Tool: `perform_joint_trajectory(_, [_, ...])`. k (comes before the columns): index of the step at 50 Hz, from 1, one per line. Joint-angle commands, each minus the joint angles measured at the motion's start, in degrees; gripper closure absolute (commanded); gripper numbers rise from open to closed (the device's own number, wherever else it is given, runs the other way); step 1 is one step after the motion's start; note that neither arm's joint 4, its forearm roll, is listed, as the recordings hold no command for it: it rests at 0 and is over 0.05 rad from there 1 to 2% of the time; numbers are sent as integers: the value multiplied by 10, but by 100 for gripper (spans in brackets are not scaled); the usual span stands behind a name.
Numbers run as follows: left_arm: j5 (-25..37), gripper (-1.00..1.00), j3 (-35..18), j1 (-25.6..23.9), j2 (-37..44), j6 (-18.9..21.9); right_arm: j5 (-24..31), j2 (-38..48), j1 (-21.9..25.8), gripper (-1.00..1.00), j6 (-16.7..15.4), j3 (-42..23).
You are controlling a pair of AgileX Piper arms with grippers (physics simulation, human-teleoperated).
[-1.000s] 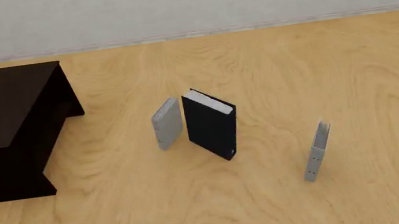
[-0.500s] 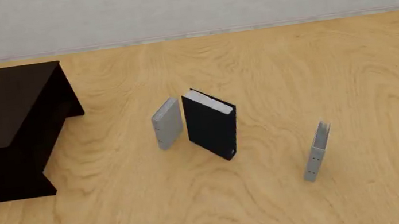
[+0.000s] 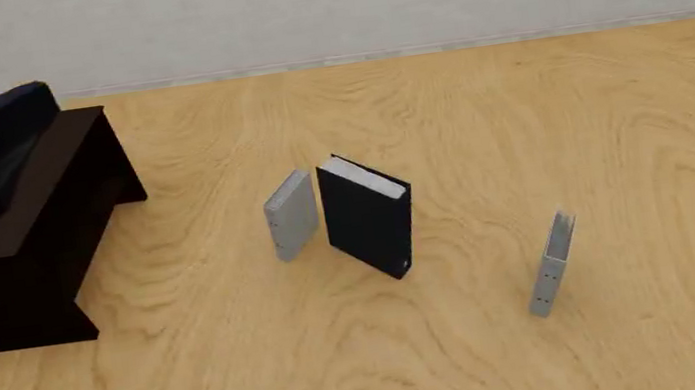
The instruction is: Pick up the book in the middle and place it on the cabinet shelf.
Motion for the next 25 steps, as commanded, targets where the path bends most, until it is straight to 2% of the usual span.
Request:
perform_joint_trajectory(1, [15,-100,-89,-62,114,33,2,-1,0,-100,0,-1])
perform_joint_trajectory(6, [27,-100,-118,-80,151,41,0,0,0,-100,0,0])
perform_joint_trajectory(10, [47,-100,-155,-104,191,67,-1,0,0,-100,0,0])
perform_joint_trajectory(23, [95,-100,-220,-125,242,87,-1,1,0,-100,0,0])
perform_joint_trajectory(25, [106,-100,-230,-134,251,102,2,-1,0,-100,0,-1])
